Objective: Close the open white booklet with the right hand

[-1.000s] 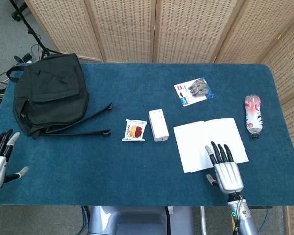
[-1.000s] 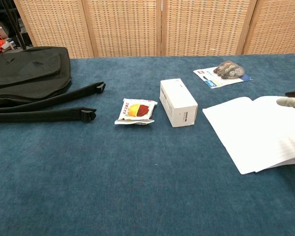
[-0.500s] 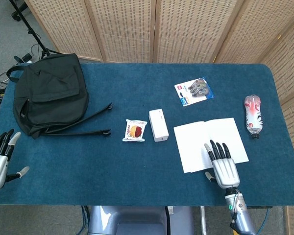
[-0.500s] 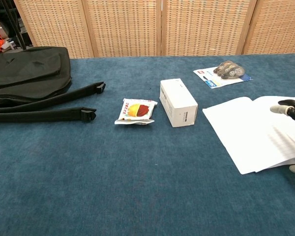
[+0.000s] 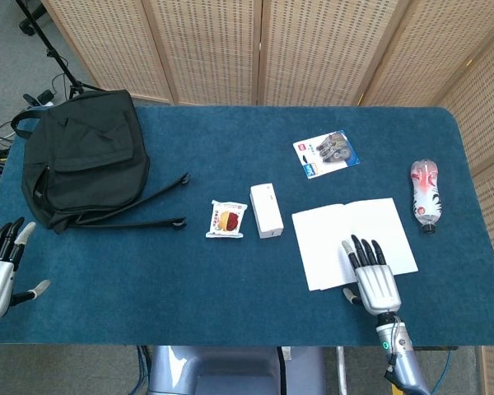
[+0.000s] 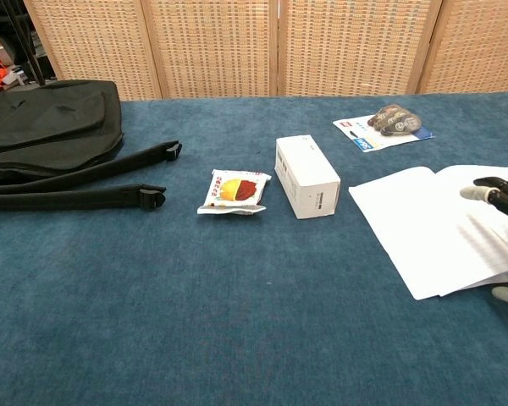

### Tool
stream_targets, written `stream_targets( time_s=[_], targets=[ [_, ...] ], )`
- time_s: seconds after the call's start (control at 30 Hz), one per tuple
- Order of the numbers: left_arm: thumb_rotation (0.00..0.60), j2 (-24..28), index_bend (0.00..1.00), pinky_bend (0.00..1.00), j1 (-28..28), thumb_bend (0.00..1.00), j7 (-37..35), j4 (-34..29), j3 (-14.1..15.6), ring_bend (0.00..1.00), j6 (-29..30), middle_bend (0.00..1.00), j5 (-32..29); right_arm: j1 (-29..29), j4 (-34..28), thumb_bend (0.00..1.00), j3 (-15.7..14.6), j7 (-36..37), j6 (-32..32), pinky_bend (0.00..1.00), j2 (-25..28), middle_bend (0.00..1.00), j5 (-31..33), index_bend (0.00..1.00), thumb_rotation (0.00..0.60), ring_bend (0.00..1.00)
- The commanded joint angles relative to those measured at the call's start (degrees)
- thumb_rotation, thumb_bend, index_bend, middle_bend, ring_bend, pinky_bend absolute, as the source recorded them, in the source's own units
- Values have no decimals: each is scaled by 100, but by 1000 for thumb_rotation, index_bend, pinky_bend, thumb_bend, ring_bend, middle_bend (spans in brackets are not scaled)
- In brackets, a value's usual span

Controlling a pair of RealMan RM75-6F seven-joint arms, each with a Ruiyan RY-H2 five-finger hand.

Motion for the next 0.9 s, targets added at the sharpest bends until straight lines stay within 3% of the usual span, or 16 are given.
stream_targets(
  time_s=[0.03,0.9],
  targets=[
    [552,3,0,0,2,67,-2,-3,2,0,6,0,5,13,30,256,-12,-5,-18,0,-16,0,11,0,600,0],
    [552,3,0,0,-1,68,-3,-2,10,0,7,0,19,165,320,258,-10,197,-140,0,-209,0,99,0,600,0]
  ],
)
